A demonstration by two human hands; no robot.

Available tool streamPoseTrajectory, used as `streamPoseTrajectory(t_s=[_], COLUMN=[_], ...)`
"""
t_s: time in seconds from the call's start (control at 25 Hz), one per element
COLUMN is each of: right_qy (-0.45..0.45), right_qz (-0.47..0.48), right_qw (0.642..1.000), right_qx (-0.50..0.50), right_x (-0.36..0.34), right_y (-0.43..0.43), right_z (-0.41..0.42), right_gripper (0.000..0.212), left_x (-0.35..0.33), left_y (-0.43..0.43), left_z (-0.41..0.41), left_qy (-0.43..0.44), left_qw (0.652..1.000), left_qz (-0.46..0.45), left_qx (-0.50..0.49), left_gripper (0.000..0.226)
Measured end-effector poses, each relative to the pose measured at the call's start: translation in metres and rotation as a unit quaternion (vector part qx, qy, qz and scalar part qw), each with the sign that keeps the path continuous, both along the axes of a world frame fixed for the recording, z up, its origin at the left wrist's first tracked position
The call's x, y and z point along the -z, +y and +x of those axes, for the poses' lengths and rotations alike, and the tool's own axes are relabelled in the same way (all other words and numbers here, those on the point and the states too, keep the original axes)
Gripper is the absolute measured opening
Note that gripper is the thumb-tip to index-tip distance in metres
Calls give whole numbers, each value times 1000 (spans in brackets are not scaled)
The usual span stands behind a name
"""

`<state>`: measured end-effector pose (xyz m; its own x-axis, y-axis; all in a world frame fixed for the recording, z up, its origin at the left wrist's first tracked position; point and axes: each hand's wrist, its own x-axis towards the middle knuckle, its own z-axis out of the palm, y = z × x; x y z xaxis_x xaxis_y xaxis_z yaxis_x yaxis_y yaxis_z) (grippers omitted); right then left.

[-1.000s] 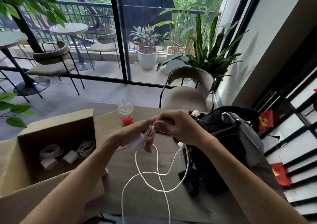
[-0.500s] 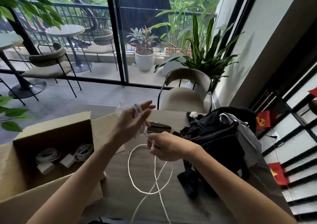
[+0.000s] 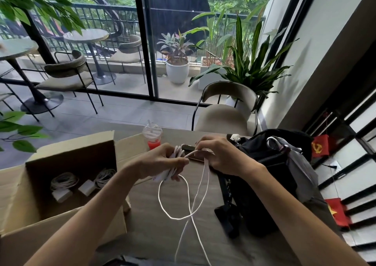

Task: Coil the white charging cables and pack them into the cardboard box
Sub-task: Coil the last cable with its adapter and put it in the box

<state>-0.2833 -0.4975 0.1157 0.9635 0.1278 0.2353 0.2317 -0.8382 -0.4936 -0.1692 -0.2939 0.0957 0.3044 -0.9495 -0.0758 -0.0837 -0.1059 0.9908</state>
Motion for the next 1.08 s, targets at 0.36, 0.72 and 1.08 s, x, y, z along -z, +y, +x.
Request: streamPoseTrajectory(t_s=[0.36,0.72,1.08], right_qy=[-18,-54,94], right_qz=[155,336,313], right_qw=[981,907,883], right_qx=[114,249,338], right_x=[2,6,26], right_y=[10,5,-37], right_z=[4,6,3], right_gripper=[12,22,31], left_x=[-4,-22,-45], left_y=[-2,-3,15], left_z=[-7,-2,17], left_qy=[224,207,314], left_qw=[965,948,884], left_qz=[-139,-168,-306], left_qx=[1,-173,-163], left_gripper=[31,26,31])
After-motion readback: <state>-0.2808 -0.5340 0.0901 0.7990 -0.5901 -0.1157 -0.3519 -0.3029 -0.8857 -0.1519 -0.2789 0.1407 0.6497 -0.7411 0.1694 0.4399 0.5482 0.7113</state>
